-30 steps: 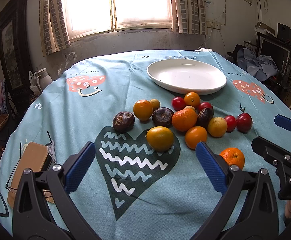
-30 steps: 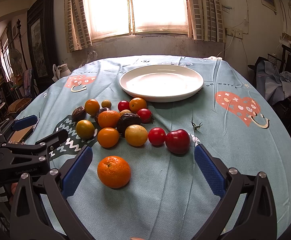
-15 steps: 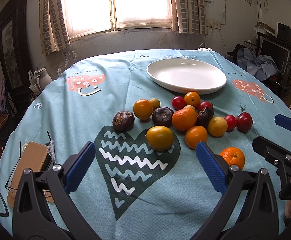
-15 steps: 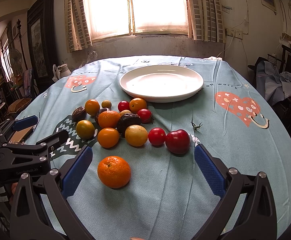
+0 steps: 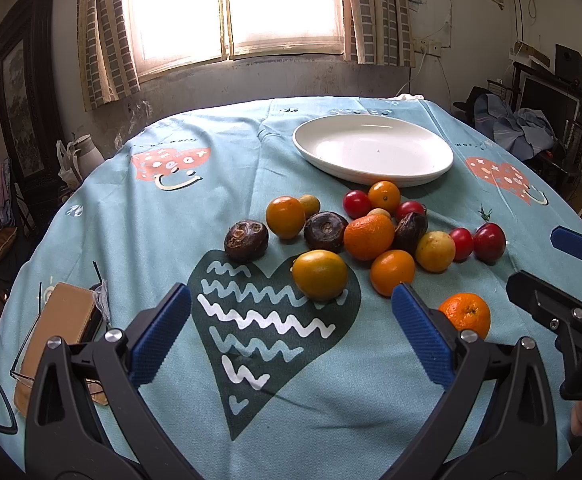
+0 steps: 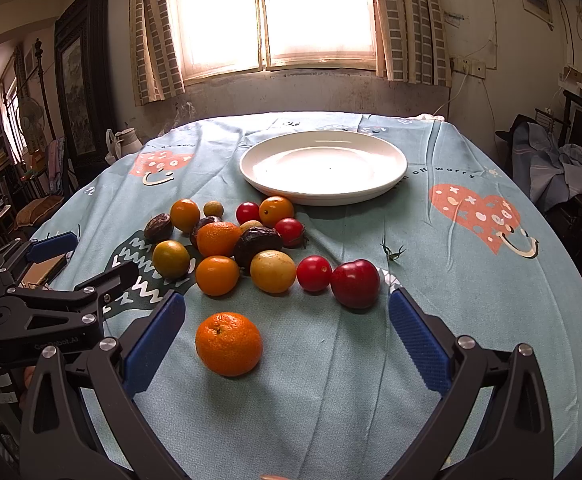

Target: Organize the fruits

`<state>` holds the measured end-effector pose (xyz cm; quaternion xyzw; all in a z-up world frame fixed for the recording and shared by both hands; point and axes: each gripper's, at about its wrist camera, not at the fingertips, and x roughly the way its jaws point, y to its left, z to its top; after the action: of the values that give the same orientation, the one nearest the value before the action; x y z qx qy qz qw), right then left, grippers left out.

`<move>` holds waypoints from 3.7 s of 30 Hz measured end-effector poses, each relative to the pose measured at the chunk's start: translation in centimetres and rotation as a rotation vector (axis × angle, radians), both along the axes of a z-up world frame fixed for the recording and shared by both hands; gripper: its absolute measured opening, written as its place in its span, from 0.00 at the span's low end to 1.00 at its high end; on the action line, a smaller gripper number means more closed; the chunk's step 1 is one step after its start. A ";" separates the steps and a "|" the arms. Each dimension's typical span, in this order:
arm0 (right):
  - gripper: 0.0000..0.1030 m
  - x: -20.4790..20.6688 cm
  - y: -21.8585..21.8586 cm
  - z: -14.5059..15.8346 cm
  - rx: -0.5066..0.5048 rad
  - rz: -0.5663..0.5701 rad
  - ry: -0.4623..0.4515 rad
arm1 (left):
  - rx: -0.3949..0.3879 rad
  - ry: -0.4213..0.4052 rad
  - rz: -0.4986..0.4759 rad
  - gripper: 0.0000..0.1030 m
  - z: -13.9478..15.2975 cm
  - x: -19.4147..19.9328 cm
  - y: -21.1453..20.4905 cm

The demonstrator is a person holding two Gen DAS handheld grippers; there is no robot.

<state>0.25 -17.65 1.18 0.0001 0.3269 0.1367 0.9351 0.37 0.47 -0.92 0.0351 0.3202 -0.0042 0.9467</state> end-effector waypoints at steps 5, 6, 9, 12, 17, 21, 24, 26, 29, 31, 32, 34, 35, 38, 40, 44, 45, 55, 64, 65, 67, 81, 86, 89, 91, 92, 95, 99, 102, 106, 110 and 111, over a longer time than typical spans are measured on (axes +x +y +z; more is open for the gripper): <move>0.99 0.1 0.2 -0.1 -0.001 0.003 0.001 | -0.001 0.000 0.000 0.98 0.0 0.0 0.0; 0.99 0.1 0.2 -0.1 -0.001 0.005 0.002 | -0.001 0.000 0.000 0.98 0.1 0.0 0.0; 0.99 0.2 0.6 -0.3 0.006 0.042 0.021 | -0.002 0.002 -0.002 0.98 0.0 0.0 0.0; 0.99 -0.2 1.5 -0.4 -0.017 0.089 0.031 | -0.033 0.009 -0.025 0.98 -0.4 -0.1 0.2; 0.99 -0.7 1.1 -1.8 0.006 0.152 0.136 | -0.092 0.069 -0.028 0.98 -1.4 0.2 1.4; 0.96 -1.1 0.3 -2.3 0.021 0.162 0.176 | -0.048 0.126 0.019 0.98 -2.0 0.6 1.8; 0.83 -0.9 0.8 -2.5 0.009 0.184 0.192 | -0.073 0.166 0.011 0.98 -2.2 0.8 2.6; 0.76 -0.2 1.5 -3.2 -0.005 0.210 0.233 | -0.088 0.199 0.003 0.98 -2.4 1.2 3.3; 0.70 0.7 2.5 -3.7 -0.026 0.231 0.260 | -0.049 0.232 0.011 0.98 -2.6 2.1 3.5; 0.69 1.2 3.1 -3.6 -0.051 0.235 0.246 | -0.025 0.251 -0.007 0.98 -2.8 2.8 3.1; 0.68 1.5 3.4 -3.7 -0.059 0.240 0.243 | -0.015 0.257 -0.015 0.98 -2.8 3.3 2.9; 0.56 2.0 3.6 -3.9 -0.057 0.257 0.261 | 0.001 0.262 -0.026 0.98 -2.7 4.4 2.4; 0.51 2.3 3.6 -4.2 -0.045 0.270 0.283 | 0.010 0.263 -0.031 0.97 -2.6 5.0 2.1; 0.47 2.8 3.1 -4.5 -0.001 0.274 0.310 | 0.011 0.272 -0.071 0.91 -2.7 6.7 1.1; 0.46 2.9 2.7 -4.6 0.025 0.273 0.319 | -0.009 0.288 -0.117 0.85 -3.2 7.7 0.6; 0.46 3.0 2.6 -4.7 0.039 0.276 0.324 | -0.047 0.302 -0.173 0.64 -3.8 8.5 0.2; 0.46 3.0 2.7 -4.7 0.039 0.277 0.325 | -0.046 0.300 -0.193 0.58 -3.9 8.6 -0.1; 0.45 3.4 2.1 -4.6 0.079 0.271 0.335 | 0.006 0.274 -0.213 0.38 -3.9 8.0 -1.4; 0.45 5.0 -1.8 1.2 0.169 0.179 0.201 | -0.102 0.219 -0.142 0.38 1.6 10.7 0.5; 0.45 5.9 -2.3 2.3 0.175 0.160 0.181 | -0.108 0.211 -0.139 0.38 2.5 11.7 0.3; 0.45 8.2 -3.0 3.9 0.183 0.117 0.146 | -0.104 0.193 -0.136 0.38 3.8 13.8 -0.7; 0.45 22.2 -3.8 -0.7 0.175 -0.067 0.186 | -0.139 0.260 -0.163 0.49 0.5 25.3 -5.1; 0.68 22.3 -3.3 -0.9 0.139 -0.071 0.161 | -0.126 0.225 -0.143 0.69 0.5 25.8 -5.3; 0.68 22.0 -3.8 -0.3 0.153 -0.072 0.137 | -0.111 0.240 -0.118 0.69 0.1 25.4 -5.0; 0.68 21.3 -4.3 0.4 0.182 -0.073 0.128 | -0.108 0.235 -0.103 0.70 0.5 24.6 -4.3; 0.68 20.8 -4.6 0.8 0.200 -0.074 0.124 | -0.109 0.228 -0.095 0.71 0.8 23.9 -3.8; 0.69 18.5 -5.9 1.9 0.285 -0.086 0.105 | -0.111 0.180 -0.055 0.84 2.1 21.0 -2.1; 0.95 13.9 -7.9 2.3 0.459 -0.083 0.028 | -0.081 0.099 0.004 0.93 3.1 15.8 0.1; 0.96 10.8 -7.8 2.2 0.426 -0.077 0.012 | -0.087 0.035 -0.023 0.95 3.0 11.4 1.5; 0.96 7.6 -7.4 1.3 0.387 -0.061 0.013 | -0.148 0.021 -0.030 0.98 1.8 7.3 3.4; 0.96 6.7 -7.0 -0.5 0.366 -0.036 0.080 | -0.210 0.102 0.031 0.98 -0.7 6.6 5.5; 0.96 6.8 -7.0 -0.6 0.362 -0.029 0.096 | -0.235 0.114 0.031 0.98 -0.8 6.8 6.0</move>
<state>7.08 -24.61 0.53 0.1796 0.3412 0.1797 0.9050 7.16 6.48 -1.70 -0.0813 0.3713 -0.0288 0.9245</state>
